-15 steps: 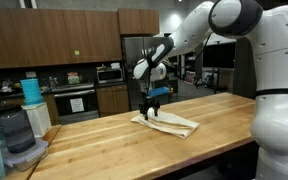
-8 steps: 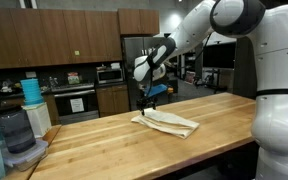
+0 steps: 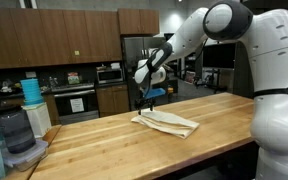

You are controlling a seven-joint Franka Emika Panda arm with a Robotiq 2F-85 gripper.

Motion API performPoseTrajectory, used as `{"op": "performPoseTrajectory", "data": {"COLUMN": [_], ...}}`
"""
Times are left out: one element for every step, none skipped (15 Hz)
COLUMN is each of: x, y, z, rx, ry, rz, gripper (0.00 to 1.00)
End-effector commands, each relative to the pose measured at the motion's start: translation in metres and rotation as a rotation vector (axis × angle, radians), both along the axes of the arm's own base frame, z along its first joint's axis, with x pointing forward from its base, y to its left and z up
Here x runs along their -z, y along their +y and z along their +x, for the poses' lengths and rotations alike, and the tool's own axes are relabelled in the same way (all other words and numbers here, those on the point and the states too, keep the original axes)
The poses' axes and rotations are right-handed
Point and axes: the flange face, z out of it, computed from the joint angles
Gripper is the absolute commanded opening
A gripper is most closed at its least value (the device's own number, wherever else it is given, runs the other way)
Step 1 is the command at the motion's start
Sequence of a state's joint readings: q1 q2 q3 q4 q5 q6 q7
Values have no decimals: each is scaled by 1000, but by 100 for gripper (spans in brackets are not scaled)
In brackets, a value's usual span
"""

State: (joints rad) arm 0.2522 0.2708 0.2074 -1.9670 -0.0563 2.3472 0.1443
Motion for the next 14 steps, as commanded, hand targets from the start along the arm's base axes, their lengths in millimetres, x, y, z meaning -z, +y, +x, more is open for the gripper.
{"op": "performPoseTrajectory", "data": {"x": [17, 23, 29, 36, 46, 52, 56, 59, 59, 57, 54, 51, 49, 50], "y": [-8, -9, -9, -11, -21, -24, -25, -24, -26, -28, -31, -33, -35, -37], "z": [24, 27, 32, 36, 39, 41, 43, 42, 43, 42, 42, 38, 35, 30], "rx": [41, 52, 65, 81, 105, 107, 86, 51, 16, -18, -55, -94, -136, -176], "ry": [5, 24, 46, 70, 102, 130, 171, 204, 224, 240, 260, 280, 308, 348], "rz": [39, 47, 61, 72, 75, 92, 130, 185, 231, 271, 310, 348, 378, 399], "gripper": [100, 100, 100, 100, 100, 100, 100, 100, 100, 100, 100, 100, 100, 100]}}
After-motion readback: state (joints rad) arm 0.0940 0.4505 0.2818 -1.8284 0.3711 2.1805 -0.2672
